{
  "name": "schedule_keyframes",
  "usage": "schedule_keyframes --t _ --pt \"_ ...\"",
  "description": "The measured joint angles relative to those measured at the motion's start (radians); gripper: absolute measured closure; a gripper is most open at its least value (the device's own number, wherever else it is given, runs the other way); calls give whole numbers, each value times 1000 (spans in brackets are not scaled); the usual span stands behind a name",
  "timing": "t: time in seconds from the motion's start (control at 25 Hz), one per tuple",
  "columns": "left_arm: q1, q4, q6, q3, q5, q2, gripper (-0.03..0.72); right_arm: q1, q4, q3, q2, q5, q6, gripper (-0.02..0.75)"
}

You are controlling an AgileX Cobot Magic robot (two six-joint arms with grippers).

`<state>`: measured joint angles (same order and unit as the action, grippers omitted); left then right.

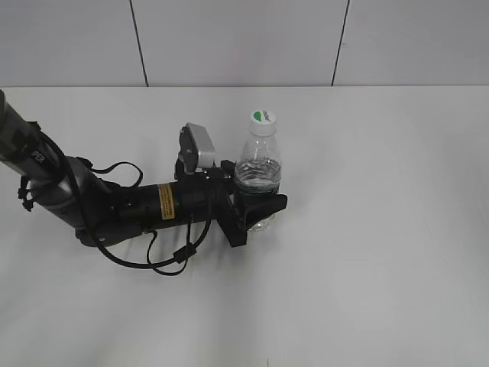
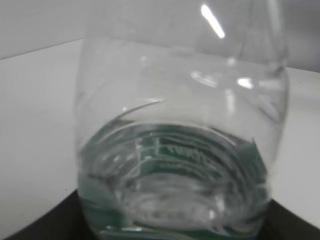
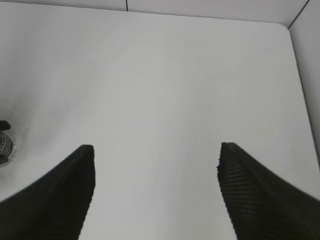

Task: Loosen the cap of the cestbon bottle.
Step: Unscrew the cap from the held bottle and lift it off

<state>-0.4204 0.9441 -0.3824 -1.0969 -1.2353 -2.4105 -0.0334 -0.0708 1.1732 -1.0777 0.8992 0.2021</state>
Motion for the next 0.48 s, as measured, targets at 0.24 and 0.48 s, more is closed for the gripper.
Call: schedule_keyframes --t 0.24,0.48 --pt "0 -1 0 0 0 0 287 0 -40 158 -217 66 1 150" --pt "0 -1 0 0 0 0 287 -6 -85 282 -380 119 1 150"
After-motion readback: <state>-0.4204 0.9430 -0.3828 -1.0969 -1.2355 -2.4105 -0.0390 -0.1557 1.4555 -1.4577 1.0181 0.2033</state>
